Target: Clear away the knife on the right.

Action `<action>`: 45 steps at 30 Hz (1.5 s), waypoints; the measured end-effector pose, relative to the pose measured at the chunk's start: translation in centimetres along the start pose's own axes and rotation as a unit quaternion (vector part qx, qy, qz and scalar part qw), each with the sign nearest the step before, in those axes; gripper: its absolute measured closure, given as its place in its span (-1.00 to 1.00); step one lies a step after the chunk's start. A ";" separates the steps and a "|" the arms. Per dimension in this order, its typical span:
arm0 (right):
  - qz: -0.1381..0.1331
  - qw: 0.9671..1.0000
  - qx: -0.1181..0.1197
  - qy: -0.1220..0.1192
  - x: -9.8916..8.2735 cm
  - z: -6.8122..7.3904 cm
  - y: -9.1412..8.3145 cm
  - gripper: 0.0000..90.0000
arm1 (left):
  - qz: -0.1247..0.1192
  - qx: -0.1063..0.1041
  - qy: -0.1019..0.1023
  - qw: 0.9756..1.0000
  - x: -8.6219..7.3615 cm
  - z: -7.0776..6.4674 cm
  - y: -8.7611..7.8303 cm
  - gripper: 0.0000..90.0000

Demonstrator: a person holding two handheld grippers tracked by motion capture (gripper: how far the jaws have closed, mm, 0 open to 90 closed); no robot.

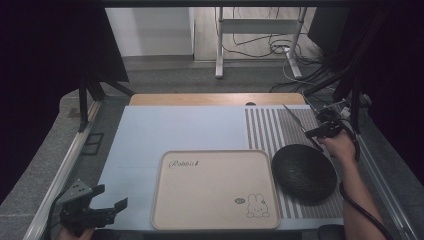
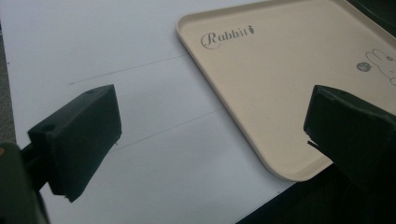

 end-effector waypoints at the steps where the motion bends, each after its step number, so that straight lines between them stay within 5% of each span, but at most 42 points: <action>1: -0.001 1.000 0.001 -0.001 0.0 0.4 0.1 0.78 | 0.000 0.000 0.000 1.000 0.0 0.0 0.0 -0.91; 18: 0.008 0.998 0.023 -0.062 -1.1 7.8 -0.2 0.78 | 0.002 -0.001 0.004 1.000 0.0 0.0 0.1 -0.91; 29: 0.013 0.993 0.045 -0.105 -2.2 13.4 -0.4 0.78 | 0.003 -0.002 0.003 1.000 0.0 0.0 0.1 -0.91; 35: 0.009 0.992 0.053 -0.115 -2.7 15.7 -0.8 0.78 | 0.003 -0.003 0.000 1.000 0.0 0.0 0.1 -0.91; 45: 0.017 0.988 0.072 -0.137 -4.4 21.4 -1.4 0.78 | 0.003 -0.004 -0.001 1.000 0.0 0.0 0.1 -0.91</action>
Point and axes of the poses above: each handheld gripper's, and its own axes: y roughly forward along the jaws, x roughly out of its top, z roughly to its left, the point moved 5 cm from there along y, roughly forward along the jaws, and after that the axes turned 6 degrees about -y, right-handed, at the moved point
